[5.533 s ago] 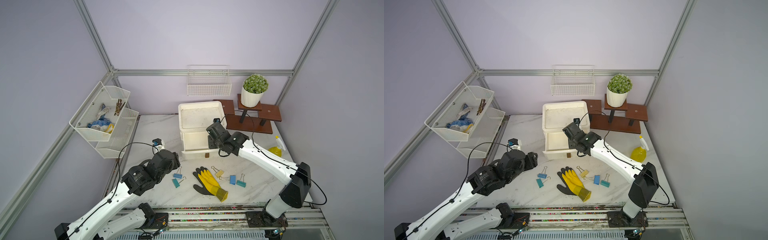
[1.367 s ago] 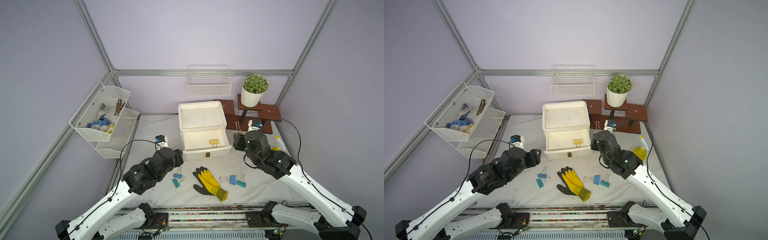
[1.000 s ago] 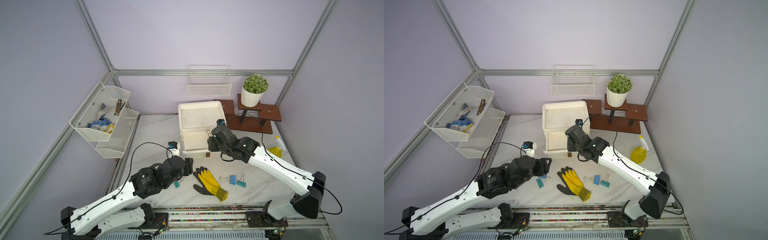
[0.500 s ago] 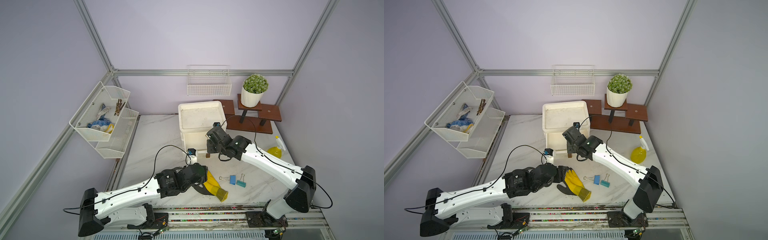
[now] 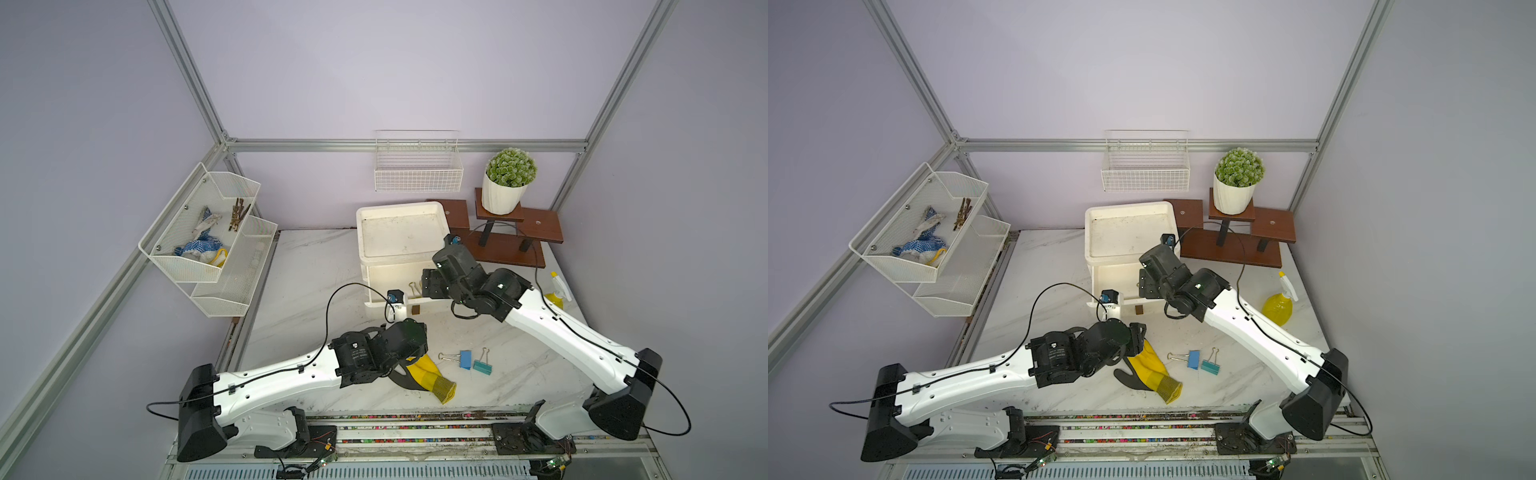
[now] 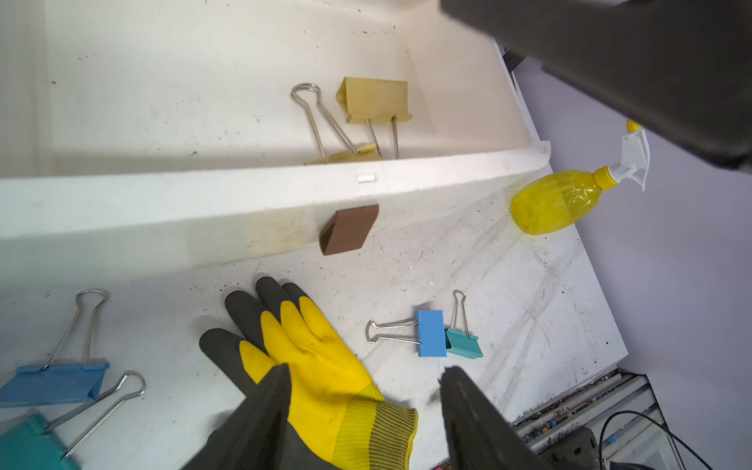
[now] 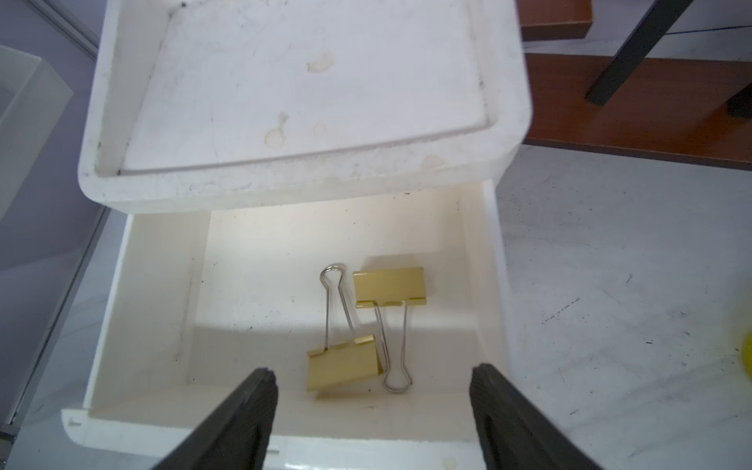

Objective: Put the binder clips in the drawer according to color
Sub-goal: Place the binder clip in the drawer, then close the drawer in the storage box.

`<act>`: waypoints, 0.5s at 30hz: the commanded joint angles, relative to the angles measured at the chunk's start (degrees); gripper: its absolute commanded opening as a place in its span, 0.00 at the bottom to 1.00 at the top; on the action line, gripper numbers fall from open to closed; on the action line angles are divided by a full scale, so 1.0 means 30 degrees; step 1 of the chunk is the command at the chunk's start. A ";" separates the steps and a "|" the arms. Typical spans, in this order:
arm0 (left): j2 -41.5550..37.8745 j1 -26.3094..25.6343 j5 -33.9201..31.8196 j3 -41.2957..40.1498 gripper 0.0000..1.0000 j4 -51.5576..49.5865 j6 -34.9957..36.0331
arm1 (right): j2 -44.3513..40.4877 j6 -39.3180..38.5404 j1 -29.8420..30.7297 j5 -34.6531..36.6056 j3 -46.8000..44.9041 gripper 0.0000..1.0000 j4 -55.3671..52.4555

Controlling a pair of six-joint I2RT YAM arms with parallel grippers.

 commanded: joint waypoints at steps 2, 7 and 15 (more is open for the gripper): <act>0.1215 0.0391 -0.0994 0.2043 0.57 -0.0588 -0.0289 | -0.2344 -0.0392 -0.1527 0.0236 -0.0550 0.79 -0.0555; 0.2991 0.1341 -0.0664 0.3207 0.47 -0.1325 -0.0210 | -0.3617 -0.0348 -0.2368 -0.0062 -0.1649 0.78 -0.0525; 0.3981 0.2901 -0.0311 0.4231 0.40 -0.1659 0.1094 | -0.4166 -0.0132 -0.2441 -0.0153 -0.2554 0.77 -0.0206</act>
